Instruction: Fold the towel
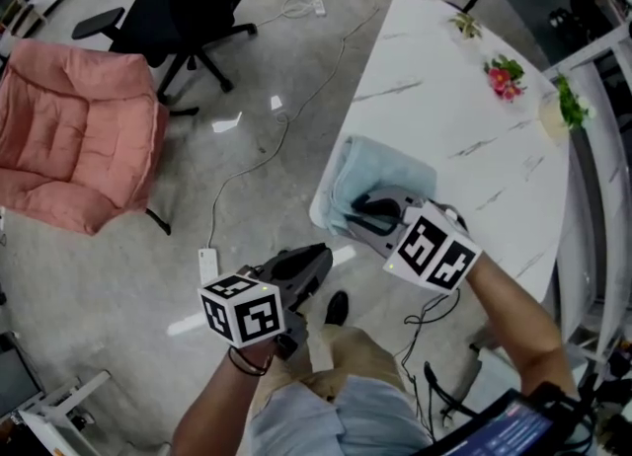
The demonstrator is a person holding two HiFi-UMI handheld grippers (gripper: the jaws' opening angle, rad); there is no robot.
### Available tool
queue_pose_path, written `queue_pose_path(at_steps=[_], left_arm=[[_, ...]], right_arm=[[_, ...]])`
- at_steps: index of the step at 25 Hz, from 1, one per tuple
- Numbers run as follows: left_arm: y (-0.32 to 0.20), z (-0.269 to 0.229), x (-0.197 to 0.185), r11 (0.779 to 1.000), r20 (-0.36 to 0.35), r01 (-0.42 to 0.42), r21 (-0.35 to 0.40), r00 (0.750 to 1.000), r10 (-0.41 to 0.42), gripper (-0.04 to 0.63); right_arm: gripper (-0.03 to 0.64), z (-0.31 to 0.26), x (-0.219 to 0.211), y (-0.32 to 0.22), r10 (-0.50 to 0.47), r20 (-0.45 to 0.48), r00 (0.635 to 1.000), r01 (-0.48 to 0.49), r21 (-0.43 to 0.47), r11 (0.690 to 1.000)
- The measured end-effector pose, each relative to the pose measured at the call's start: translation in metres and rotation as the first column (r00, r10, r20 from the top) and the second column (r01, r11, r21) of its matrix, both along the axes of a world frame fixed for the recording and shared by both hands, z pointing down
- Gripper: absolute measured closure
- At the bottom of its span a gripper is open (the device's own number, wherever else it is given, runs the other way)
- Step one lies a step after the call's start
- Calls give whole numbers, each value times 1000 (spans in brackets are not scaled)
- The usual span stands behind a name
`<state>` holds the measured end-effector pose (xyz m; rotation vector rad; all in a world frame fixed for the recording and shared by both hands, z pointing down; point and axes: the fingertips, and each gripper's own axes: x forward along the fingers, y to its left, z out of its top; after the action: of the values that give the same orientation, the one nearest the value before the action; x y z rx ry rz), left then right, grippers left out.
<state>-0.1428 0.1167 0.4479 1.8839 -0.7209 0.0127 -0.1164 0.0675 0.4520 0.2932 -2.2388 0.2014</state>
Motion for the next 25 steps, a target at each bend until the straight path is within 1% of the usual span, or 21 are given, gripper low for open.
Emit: queue_pose_path(at_steps=[2, 5, 11, 13, 16, 18, 20, 23, 25], left_arm=[[-12, -2, 2, 1000, 0, 2, 16, 1000, -2, 557], [-24, -1, 6, 1000, 17, -17, 25, 1000, 16, 557], [-41, 11, 15, 999, 43, -37, 22, 998, 36, 560], [-42, 4, 16, 998, 28, -47, 29, 999, 46, 563], [-42, -18, 13, 998, -30, -40, 56, 999, 42, 562], [-43, -19, 17, 998, -48, -40, 53, 998, 42, 563], [-44, -9, 23, 998, -26, -57, 40, 998, 58, 561], [-44, 12, 26, 996, 44, -82, 22, 996, 81, 563], [-44, 20, 24, 997, 57, -82, 9, 995, 82, 572]], right_arm=[[522, -6, 3, 2, -3, 9, 1000, 3, -16, 1000], [520, -15, 8, 1, 12, 21, 1000, -11, -26, 1000], [520, -5, 19, 5, -24, -37, 999, 24, -14, 1000], [520, -1, 20, 6, -27, -48, 998, 27, -11, 1000], [521, -2, 17, 8, -32, -43, 999, 32, -19, 999], [522, 1, 19, 7, -39, -42, 998, 38, -25, 999], [522, 5, 21, 8, -48, -46, 998, 47, -28, 999], [522, 6, 18, 9, -75, -51, 996, 75, -11, 997], [520, 7, 18, 10, -75, -47, 996, 74, -14, 997]])
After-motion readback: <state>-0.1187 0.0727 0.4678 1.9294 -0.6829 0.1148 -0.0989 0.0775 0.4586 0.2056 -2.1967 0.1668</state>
